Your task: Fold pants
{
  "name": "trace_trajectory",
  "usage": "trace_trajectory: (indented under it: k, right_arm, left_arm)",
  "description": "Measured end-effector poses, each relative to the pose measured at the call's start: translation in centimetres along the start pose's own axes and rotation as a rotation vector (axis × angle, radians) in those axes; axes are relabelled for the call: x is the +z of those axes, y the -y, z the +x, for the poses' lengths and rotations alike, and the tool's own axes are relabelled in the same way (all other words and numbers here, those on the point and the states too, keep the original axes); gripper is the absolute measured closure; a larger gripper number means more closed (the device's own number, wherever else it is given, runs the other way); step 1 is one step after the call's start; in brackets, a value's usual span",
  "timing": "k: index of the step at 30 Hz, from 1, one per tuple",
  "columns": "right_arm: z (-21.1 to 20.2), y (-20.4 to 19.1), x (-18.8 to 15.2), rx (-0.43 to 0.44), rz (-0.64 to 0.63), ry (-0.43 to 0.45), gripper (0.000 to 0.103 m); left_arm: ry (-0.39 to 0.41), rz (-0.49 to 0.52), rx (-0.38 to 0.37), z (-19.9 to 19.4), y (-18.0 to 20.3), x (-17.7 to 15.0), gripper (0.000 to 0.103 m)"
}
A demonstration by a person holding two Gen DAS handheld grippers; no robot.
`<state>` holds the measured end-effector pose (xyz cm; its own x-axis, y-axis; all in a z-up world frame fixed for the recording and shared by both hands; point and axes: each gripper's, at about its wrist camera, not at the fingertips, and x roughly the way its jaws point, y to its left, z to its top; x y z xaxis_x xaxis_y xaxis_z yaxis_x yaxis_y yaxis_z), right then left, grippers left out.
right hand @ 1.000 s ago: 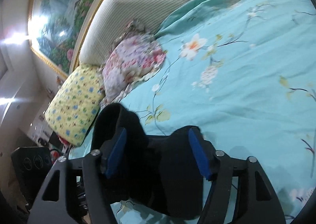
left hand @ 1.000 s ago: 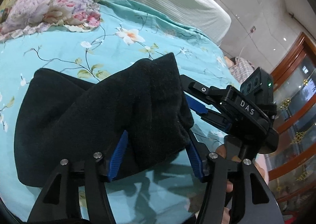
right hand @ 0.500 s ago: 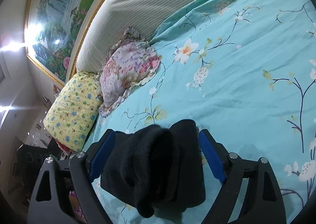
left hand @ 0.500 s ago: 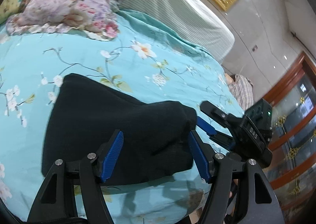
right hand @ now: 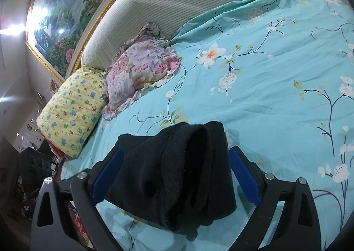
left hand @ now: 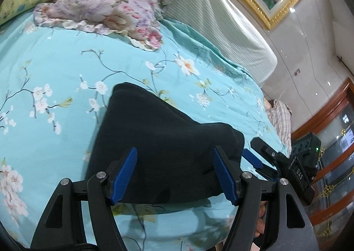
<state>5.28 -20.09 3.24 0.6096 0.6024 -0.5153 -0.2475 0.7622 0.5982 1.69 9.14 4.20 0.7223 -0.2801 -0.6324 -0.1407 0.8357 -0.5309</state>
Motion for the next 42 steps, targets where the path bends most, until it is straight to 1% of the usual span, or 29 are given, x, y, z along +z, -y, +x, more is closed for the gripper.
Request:
trace_trajectory:
  k: [11, 17, 22, 30, 42]
  right_arm:
    - [0.2, -1.1, -1.3, -0.051, -0.025, -0.019, 0.006]
    - [0.7, -1.0, -2.2, -0.085, -0.021, -0.044, 0.006]
    - [1.2, -0.9, -2.6, -0.098, -0.026, -0.058, 0.006]
    - [2.1, -0.5, -2.9, -0.112, -0.024, -0.083, 0.006]
    - [2.9, 0.0, -3.0, -0.103, -0.024, -0.096, 0.006]
  left_arm:
    - [0.018, -0.071, 0.025, -0.8, -2.9, 0.0, 0.027]
    - [0.012, -0.099, 0.038, -0.7, -4.3, 0.0, 0.026]
    - [-0.005, -0.113, 0.05, -0.2, -5.0, 0.2, 0.025]
    - [-0.024, -0.122, 0.059, 0.7, -5.3, 0.2, 0.024]
    - [-0.074, -0.125, 0.085, 3.4, -5.2, 0.5, 0.024]
